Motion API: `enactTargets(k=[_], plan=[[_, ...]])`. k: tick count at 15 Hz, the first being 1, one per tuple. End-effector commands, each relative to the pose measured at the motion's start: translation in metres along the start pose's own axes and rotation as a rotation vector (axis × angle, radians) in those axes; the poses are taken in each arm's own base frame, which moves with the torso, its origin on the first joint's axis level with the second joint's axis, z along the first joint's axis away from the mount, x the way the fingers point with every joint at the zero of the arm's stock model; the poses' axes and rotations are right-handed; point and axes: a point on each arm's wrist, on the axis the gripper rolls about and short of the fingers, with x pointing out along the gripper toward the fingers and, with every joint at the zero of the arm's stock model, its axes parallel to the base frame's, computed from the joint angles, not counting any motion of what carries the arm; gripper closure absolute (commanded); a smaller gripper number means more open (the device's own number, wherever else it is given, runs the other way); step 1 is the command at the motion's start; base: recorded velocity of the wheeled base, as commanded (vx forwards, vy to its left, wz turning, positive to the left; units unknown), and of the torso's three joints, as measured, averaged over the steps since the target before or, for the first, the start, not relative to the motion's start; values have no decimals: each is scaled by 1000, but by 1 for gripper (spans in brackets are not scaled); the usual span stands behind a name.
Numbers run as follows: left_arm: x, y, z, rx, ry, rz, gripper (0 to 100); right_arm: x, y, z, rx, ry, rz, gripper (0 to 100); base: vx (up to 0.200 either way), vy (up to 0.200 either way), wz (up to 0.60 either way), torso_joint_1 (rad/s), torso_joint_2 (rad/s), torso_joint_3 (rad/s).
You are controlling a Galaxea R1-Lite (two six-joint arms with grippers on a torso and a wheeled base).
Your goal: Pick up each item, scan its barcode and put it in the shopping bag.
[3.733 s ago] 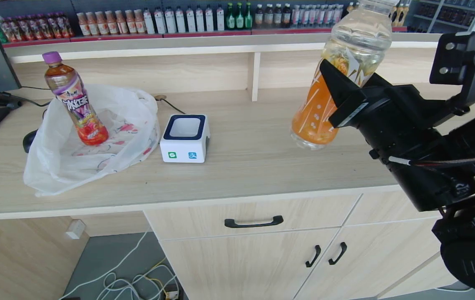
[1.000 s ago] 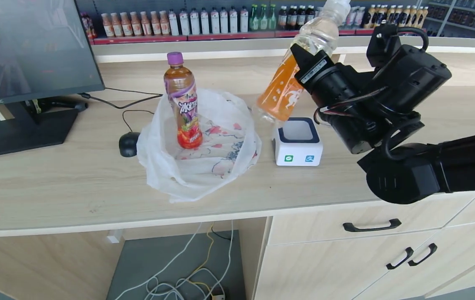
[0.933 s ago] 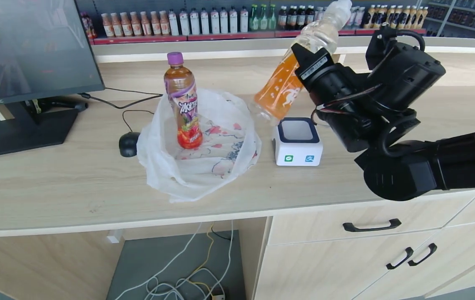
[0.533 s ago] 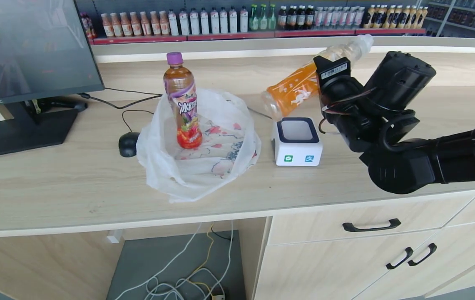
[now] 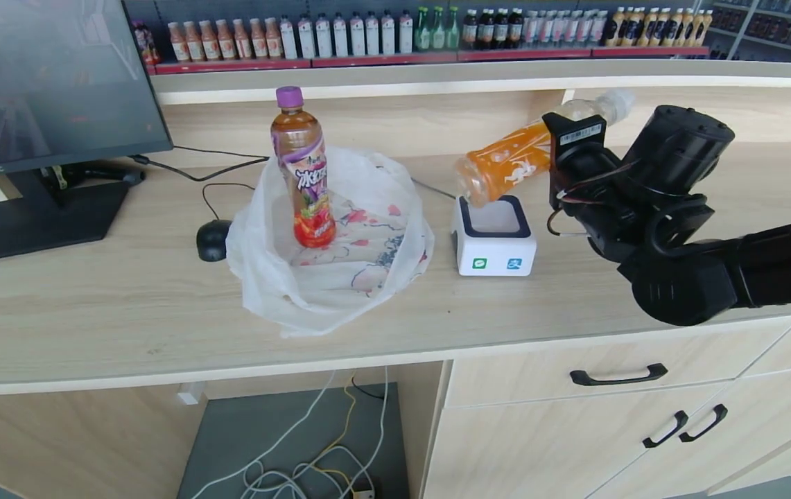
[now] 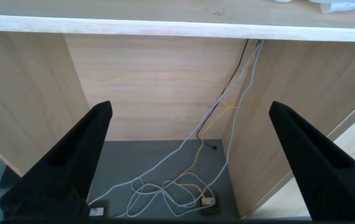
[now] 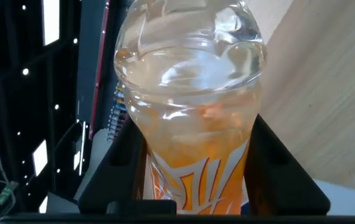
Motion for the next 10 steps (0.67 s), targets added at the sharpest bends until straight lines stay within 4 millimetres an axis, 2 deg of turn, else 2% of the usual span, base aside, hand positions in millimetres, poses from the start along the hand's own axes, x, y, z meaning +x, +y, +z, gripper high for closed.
enactTargets(k=[1, 3, 5, 10], plan=[[0, 0, 0, 0, 1, 0, 0, -1, -8, 2, -5, 12, -17, 100, 0, 0, 0, 0, 0, 0], [0, 0, 0, 0, 0, 0, 0, -3, -6, 5, 75, 11, -15, 100, 0, 0, 0, 0, 0, 0], [0, 0, 0, 0, 1, 0, 0, -7, -15, 2, 77, 27, -46, 100, 0, 0, 0, 0, 0, 0], [0, 0, 0, 0, 0, 0, 0, -6, -16, 4, 102, 37, -43, 100, 0, 0, 0, 0, 0, 0]])
